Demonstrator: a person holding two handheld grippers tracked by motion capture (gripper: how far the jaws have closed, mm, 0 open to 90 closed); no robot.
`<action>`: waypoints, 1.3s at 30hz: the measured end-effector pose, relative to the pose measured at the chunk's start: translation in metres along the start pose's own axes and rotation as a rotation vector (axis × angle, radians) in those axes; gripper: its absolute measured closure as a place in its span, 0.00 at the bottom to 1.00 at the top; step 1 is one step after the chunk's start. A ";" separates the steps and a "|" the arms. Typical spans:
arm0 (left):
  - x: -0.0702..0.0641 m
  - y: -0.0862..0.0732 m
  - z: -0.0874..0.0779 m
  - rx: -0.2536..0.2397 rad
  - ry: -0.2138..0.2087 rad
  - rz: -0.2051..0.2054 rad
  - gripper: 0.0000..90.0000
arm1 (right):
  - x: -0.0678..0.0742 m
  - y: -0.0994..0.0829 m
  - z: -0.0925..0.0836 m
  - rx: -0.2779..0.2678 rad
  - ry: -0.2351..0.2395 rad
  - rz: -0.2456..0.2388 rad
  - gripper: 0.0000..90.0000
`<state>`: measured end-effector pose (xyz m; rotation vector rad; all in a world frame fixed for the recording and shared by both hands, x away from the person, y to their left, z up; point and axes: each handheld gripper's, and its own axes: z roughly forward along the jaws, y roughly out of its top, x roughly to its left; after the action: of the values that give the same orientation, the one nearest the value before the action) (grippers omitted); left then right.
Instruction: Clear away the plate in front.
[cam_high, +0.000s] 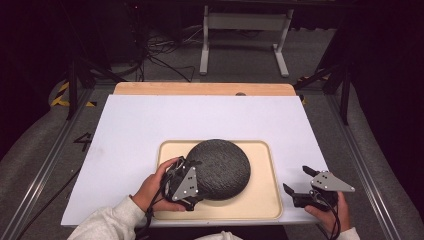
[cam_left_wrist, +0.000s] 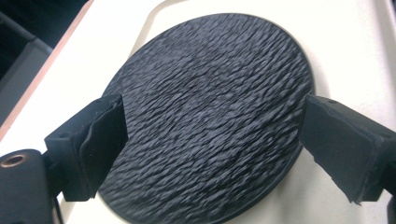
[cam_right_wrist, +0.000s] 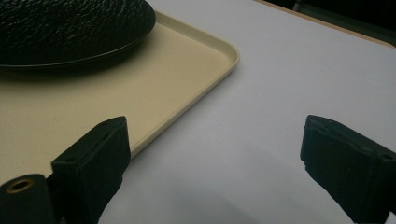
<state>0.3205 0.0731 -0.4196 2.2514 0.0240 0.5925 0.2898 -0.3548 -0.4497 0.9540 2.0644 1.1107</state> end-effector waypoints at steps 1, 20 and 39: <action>0.001 -0.001 -0.001 0.000 0.002 0.002 0.11 | 0.000 0.000 0.000 -0.002 0.000 0.000 0.10; 0.021 -0.024 -0.017 0.042 0.077 -0.060 0.11 | 0.001 0.001 0.000 -0.008 -0.001 -0.008 0.09; 0.035 -0.053 -0.033 0.084 0.142 -0.123 0.12 | 0.002 0.001 0.000 -0.002 0.006 -0.015 0.09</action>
<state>0.3463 0.1399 -0.4239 2.2653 0.2614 0.6949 0.2892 -0.3527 -0.4494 0.9338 2.0711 1.1091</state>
